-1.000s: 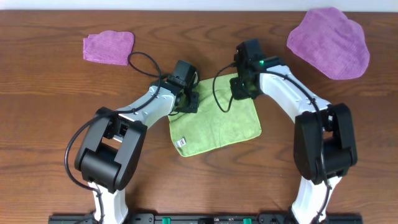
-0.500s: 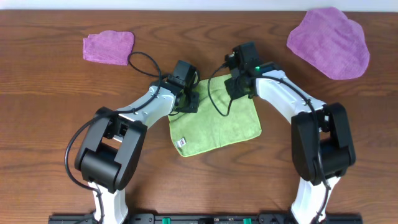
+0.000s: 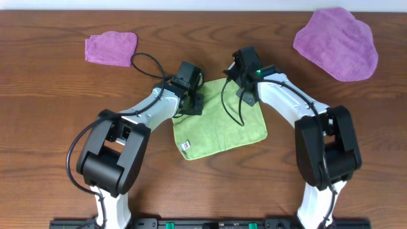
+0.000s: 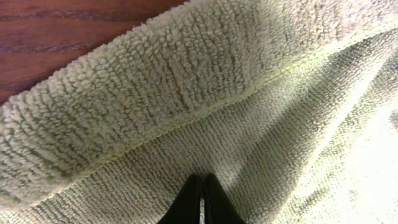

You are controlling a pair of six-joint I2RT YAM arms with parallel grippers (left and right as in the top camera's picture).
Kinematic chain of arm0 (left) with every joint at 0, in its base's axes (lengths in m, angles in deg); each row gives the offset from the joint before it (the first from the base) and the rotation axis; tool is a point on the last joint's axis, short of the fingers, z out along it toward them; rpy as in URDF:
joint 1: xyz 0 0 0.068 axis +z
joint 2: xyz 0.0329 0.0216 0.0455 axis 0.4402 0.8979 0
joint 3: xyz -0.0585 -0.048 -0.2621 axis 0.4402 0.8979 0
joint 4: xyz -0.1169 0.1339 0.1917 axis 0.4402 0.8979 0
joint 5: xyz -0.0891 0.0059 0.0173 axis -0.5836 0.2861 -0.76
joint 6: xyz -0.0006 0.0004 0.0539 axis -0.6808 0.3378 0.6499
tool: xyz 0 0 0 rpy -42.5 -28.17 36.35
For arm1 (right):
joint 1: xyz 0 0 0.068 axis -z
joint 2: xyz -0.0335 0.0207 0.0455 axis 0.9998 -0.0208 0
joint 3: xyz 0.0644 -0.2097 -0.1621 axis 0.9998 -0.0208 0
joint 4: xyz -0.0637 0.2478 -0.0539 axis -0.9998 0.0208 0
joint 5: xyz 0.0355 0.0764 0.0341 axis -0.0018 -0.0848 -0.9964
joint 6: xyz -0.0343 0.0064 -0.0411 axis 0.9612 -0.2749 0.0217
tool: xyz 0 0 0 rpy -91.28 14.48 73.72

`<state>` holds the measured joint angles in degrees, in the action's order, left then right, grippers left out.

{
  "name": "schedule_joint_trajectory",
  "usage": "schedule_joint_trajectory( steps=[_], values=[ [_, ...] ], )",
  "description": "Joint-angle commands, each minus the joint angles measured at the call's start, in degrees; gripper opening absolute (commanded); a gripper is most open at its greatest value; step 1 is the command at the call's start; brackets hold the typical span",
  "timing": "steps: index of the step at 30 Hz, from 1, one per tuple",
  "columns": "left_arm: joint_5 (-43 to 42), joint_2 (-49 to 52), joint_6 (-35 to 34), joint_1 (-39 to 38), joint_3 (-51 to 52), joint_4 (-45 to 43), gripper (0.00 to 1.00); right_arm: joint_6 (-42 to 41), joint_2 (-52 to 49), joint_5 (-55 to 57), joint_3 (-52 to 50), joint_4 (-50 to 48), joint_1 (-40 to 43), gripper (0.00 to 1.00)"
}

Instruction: Fold the cloth

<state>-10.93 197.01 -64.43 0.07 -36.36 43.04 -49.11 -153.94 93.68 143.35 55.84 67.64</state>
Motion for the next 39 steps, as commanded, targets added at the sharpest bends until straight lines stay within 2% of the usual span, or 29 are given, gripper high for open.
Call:
schedule_joint_trajectory(
  steps=[1,11,18,39],
  values=[
    [0.6,1.7,1.0,-0.2,0.1,-0.1,0.06,3.3,0.5,2.9,-0.3,-0.2,-0.9,0.26],
    [0.6,1.7,1.0,-0.2,0.1,-0.2,0.06,6.7,0.5,-5.2,-0.3,1.6,-2.9,0.29],
    [0.6,1.7,1.0,-0.2,0.1,-0.3,0.06,10.3,0.5,-6.0,-0.3,0.0,-2.9,0.29],
    [0.6,1.7,1.0,-0.2,0.1,-0.3,0.06,12.4,-5.0,-4.9,-0.3,-5.9,-1.7,0.3]
  ],
)
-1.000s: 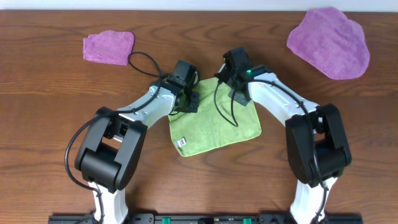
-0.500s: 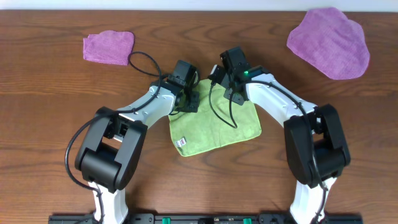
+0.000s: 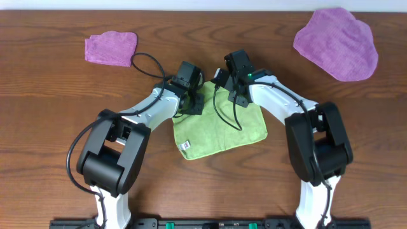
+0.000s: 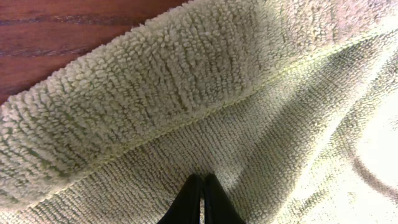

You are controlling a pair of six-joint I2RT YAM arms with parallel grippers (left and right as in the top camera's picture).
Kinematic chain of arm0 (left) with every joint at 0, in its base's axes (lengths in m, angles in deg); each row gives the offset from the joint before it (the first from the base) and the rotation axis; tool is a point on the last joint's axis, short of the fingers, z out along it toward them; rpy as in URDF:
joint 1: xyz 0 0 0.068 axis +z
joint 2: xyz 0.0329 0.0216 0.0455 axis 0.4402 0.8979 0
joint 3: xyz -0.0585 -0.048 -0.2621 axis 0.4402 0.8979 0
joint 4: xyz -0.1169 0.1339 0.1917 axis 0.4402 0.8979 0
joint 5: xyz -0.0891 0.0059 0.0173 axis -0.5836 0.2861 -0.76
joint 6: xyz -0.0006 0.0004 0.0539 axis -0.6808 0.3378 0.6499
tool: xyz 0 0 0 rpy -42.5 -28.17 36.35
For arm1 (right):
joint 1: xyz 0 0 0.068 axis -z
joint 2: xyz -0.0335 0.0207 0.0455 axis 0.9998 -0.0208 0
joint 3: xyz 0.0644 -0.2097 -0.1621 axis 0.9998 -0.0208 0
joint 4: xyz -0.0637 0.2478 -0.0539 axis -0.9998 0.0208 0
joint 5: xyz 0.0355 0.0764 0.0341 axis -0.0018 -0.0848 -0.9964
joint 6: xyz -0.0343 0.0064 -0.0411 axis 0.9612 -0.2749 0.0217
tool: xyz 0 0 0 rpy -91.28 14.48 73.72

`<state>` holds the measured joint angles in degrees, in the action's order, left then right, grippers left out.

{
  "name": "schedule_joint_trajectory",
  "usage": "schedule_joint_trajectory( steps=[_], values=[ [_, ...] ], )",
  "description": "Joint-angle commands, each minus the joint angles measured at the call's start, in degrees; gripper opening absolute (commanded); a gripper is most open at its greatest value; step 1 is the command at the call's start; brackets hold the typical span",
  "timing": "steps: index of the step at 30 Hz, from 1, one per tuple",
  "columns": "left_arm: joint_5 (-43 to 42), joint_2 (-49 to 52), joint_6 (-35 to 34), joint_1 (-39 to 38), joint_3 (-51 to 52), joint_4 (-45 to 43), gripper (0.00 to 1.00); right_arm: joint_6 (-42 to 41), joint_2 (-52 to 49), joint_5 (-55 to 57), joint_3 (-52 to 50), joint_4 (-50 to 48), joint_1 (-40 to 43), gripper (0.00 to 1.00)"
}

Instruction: Fold the cloth

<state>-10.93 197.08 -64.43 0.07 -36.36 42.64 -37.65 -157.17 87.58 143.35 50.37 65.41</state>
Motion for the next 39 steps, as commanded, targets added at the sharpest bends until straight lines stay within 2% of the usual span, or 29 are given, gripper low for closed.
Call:
schedule_joint_trajectory(
  steps=[1,19,22,26,31,39],
  values=[
    [0.6,1.6,1.0,-0.2,0.1,0.1,0.06,1.3,-2.1,1.6,-0.3,-0.7,0.5,0.3],
    [0.6,1.6,1.0,-0.2,0.1,0.1,0.06,1.9,-2.9,4.1,-0.3,-13.2,2.0,0.3],
    [0.6,1.6,1.0,-0.2,0.1,0.1,0.06,1.9,-2.9,4.1,-0.3,-15.3,2.2,0.26],
    [0.6,1.6,1.0,-0.2,0.1,0.1,0.06,1.9,-2.9,3.2,-0.3,-15.7,2.2,0.01],
    [0.5,1.6,1.0,-0.3,0.1,0.0,0.06,1.9,-2.9,2.1,-0.3,-16.0,1.9,0.01],
    [-0.1,1.6,1.1,-0.8,0.1,0.1,0.06,1.8,-2.9,2.1,-0.2,-22.0,1.9,0.01]
  ],
)
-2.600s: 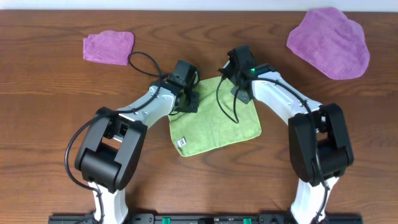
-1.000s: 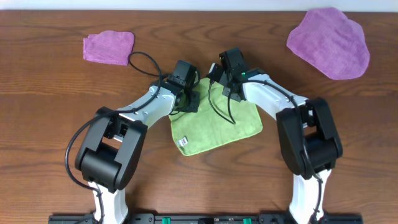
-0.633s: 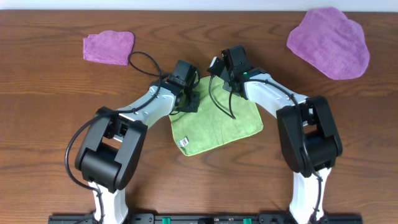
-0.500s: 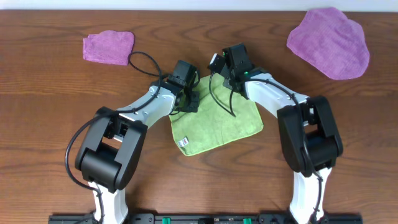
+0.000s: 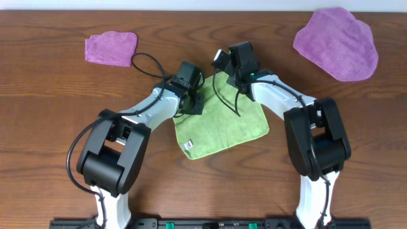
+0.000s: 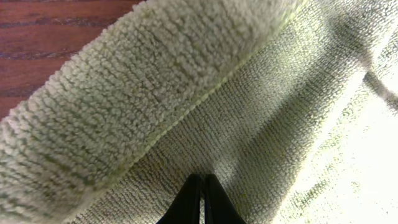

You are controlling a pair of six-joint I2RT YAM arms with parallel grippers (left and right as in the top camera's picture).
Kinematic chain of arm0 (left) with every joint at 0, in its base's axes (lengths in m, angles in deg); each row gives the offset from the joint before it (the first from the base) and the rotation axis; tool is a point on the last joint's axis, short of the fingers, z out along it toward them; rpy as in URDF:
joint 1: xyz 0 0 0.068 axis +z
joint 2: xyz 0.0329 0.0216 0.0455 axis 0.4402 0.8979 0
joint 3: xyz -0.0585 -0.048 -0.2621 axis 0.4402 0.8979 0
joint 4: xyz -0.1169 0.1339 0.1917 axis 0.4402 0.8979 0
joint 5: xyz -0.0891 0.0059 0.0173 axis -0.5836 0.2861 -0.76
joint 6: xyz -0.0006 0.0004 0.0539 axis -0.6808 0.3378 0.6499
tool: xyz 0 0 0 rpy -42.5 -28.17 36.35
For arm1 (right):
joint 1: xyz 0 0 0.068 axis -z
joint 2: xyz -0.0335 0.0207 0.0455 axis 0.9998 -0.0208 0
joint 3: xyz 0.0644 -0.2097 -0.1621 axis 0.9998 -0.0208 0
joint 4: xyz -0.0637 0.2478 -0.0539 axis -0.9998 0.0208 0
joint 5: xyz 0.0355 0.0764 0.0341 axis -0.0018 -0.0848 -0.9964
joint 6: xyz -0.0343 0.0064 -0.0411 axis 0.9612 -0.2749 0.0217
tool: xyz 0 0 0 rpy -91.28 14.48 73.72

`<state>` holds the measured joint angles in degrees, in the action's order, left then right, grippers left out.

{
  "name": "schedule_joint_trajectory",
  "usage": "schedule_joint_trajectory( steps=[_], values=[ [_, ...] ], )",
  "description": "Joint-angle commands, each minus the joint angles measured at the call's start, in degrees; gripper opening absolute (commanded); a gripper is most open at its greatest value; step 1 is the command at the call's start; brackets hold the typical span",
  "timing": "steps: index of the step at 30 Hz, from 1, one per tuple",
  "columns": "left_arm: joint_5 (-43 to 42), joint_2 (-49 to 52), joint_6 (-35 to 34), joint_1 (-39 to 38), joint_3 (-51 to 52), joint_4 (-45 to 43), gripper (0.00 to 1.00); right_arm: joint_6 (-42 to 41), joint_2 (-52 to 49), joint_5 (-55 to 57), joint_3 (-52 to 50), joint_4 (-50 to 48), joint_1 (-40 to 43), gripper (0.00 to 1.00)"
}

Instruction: Fold the cloth

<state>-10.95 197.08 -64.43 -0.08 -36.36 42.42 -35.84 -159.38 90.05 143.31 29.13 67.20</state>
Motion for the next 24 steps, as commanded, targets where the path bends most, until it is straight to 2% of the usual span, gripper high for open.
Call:
schedule_joint_trajectory(
  steps=[1,16,24],
  values=[
    [-0.9,1.6,1.3,-0.8,0.1,0.3,0.06,-0.2,-0.7,-0.5,-0.1,-1.4,0.2,0.01],
    [-2.6,1.6,1.7,-5.6,0.1,0.4,0.06,-4.1,-2.1,0.2,-0.1,-4.9,0.3,0.01],
    [2.3,1.6,4.0,-3.6,0.1,0.4,0.06,-4.1,-2.3,5.8,-0.1,-4.8,0.7,0.01]
  ],
)
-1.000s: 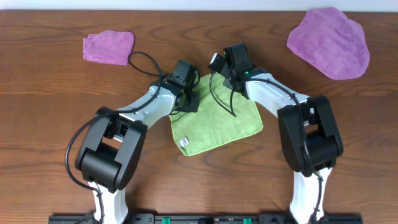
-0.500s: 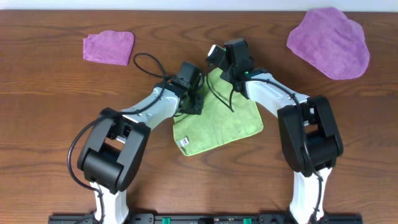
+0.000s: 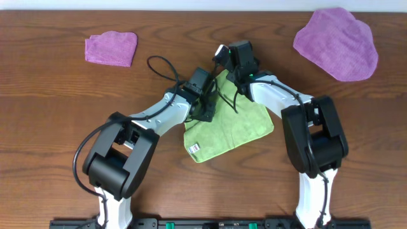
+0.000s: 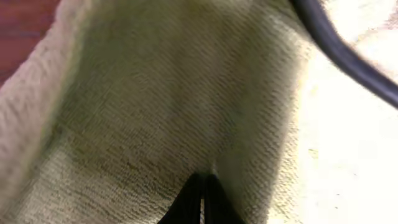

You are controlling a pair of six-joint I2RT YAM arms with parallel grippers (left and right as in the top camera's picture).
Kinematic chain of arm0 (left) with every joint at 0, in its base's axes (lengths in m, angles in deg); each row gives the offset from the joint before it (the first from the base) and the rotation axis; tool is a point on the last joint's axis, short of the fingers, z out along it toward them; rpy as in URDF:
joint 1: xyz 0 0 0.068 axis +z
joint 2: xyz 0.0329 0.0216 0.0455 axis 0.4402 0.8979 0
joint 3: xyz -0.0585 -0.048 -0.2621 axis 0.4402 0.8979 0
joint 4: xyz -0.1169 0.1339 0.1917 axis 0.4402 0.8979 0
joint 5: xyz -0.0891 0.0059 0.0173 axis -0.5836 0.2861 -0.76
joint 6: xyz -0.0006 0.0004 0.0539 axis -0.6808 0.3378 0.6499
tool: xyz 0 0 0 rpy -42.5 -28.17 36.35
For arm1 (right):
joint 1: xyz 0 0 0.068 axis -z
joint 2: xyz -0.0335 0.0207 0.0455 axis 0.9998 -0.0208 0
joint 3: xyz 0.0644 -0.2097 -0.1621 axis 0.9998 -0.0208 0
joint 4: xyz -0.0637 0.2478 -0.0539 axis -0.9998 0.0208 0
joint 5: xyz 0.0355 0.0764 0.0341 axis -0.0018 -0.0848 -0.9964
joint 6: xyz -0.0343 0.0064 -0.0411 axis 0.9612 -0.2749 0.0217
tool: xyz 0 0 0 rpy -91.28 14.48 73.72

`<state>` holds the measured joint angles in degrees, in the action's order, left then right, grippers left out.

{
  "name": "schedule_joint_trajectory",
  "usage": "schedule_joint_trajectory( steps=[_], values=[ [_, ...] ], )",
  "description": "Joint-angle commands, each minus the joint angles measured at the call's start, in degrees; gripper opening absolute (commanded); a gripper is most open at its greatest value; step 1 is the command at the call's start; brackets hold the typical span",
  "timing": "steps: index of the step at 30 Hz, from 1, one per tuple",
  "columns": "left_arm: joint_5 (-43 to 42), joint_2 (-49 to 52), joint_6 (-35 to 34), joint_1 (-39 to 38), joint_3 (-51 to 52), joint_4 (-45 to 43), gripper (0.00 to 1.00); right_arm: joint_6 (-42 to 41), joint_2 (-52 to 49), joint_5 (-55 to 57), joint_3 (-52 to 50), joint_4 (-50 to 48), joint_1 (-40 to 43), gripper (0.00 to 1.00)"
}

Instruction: Fold the cloth

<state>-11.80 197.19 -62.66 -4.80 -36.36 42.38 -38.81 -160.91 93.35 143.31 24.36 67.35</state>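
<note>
The green cloth lies flat on the wooden table, its white label at the near left corner. My left gripper rests on the cloth's far left part and is shut on the green terry; in the left wrist view the two dark fingertips meet with the fabric bunched at them. My right gripper sits at the cloth's far corner. The overhead view does not show how its jaws stand.
A small purple cloth lies at the far left and a larger purple cloth at the far right. A black cable from the right arm crosses over the green cloth.
My left gripper has moved right and slightly nearer, still shut on the green cloth. The cloth has shifted right with it. The right gripper stays at the far corner.
At first the left gripper was shut on the cloth's far left edge and the right gripper was over its far right part. The right gripper then stood further left, then at the far corner. Now the left gripper and the cloth sit further right.
</note>
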Motion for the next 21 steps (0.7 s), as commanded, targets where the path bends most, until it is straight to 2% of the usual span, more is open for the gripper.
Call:
schedule_joint_trajectory(
  steps=[1,10,18,19,20,21],
  values=[
    [3.8,1.5,2.5,1.6,0.0,0.4,0.06,-1.1,-0.7,2.5,-0.1,0.0,0.5,0.01],
    [4.5,1.5,3.5,7.5,-3.3,0.3,0.06,-1.1,-0.7,3.0,-0.1,0.6,0.5,0.01],
    [4.5,1.5,5.5,9.0,-6.6,0.3,0.06,-1.2,-0.7,3.0,-0.1,0.9,0.5,0.01],
    [4.5,1.5,5.5,9.0,-6.7,0.3,0.06,-1.5,-0.7,3.0,-0.1,0.7,0.5,0.14],
    [4.5,1.5,5.5,9.0,-6.7,0.2,0.06,-2.0,-0.7,3.1,-0.1,0.4,0.5,0.38],
    [4.5,1.5,5.5,9.0,-6.7,0.3,0.06,-2.2,-0.7,3.1,-0.1,-0.1,0.5,0.52]
  ],
)
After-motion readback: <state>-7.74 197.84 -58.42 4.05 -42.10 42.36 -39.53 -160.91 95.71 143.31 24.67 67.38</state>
